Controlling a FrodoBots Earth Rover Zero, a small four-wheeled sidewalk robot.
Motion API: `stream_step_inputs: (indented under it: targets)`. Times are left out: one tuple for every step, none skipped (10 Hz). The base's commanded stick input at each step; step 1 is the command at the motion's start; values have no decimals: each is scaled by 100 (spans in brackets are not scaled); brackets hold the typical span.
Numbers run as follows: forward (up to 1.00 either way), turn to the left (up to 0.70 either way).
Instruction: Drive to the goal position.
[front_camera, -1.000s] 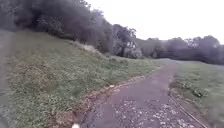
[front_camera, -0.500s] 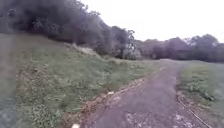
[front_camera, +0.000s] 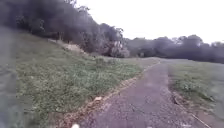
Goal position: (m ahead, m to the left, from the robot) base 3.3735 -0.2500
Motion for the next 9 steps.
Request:
stream_step_inputs:
  targets:
    - [70, -35]
    - [70, -35]
    - [70, -35]
    - [70, -35]
    - [70, -35]
    - [70, -35]
    - [70, -31]
    - [70, -23]
    - [70, -16]
